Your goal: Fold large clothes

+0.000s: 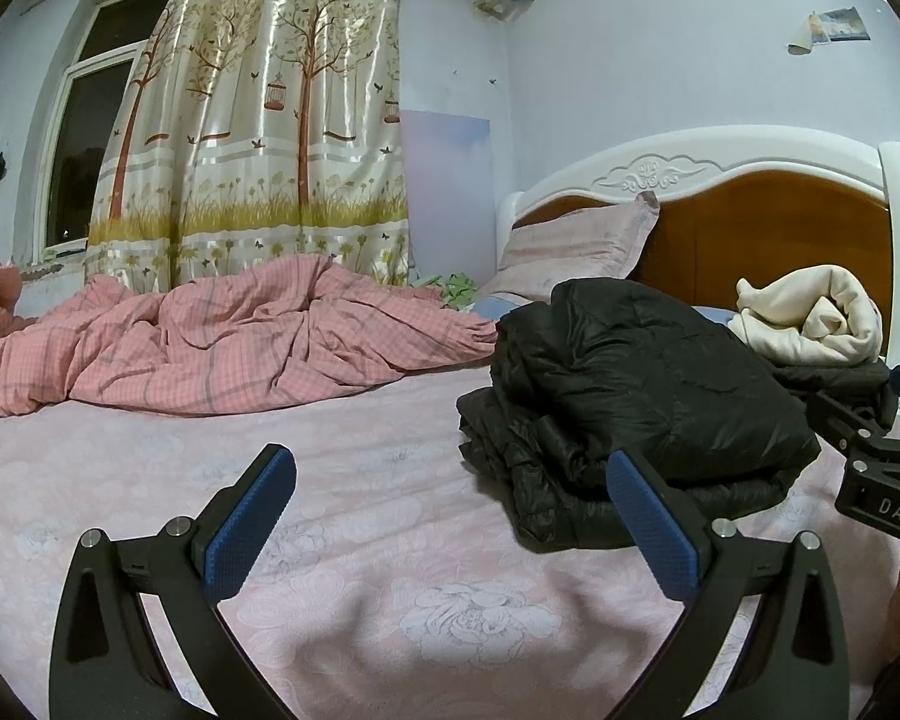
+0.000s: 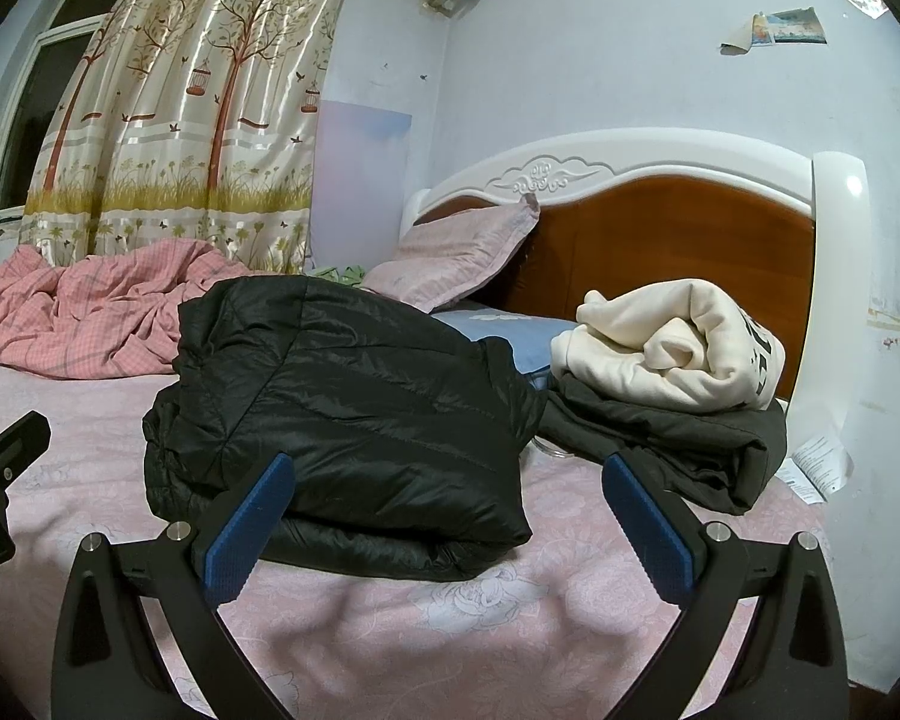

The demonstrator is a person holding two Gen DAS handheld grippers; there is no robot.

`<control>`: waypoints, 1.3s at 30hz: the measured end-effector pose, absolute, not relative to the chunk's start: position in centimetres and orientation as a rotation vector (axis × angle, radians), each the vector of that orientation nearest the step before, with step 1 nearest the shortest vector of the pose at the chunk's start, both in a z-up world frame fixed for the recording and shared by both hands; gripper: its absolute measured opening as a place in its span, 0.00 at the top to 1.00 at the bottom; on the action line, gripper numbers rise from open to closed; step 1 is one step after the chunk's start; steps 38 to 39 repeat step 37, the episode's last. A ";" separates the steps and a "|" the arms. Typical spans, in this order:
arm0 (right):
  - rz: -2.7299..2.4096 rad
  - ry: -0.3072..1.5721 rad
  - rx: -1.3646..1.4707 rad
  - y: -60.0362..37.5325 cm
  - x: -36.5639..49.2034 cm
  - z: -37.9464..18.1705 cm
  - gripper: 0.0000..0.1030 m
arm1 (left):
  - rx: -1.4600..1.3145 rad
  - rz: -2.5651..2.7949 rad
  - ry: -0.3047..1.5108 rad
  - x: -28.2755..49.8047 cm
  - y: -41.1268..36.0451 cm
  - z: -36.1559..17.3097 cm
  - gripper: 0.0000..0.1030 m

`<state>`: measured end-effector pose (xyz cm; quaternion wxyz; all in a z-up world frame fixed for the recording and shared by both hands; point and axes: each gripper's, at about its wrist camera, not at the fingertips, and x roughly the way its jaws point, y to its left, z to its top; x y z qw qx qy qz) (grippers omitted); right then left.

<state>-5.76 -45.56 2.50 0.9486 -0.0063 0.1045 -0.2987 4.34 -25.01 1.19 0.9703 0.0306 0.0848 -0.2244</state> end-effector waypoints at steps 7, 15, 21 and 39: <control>-0.606 0.214 -0.014 -45.7 -5.7 2.5 0.00 | 0.056 -0.457 0.188 4.4 -24.4 1.1 0.00; -0.606 0.213 -0.014 -45.7 -5.6 2.5 0.00 | 0.057 -0.457 0.185 4.3 -24.4 1.1 0.00; -0.605 0.213 -0.013 -45.8 -5.6 2.5 0.00 | 0.056 -0.457 0.187 4.3 -24.4 1.1 0.00; -0.605 0.214 -0.015 -45.8 -5.6 2.5 0.00 | 0.062 -0.457 0.185 4.3 -24.3 1.1 0.00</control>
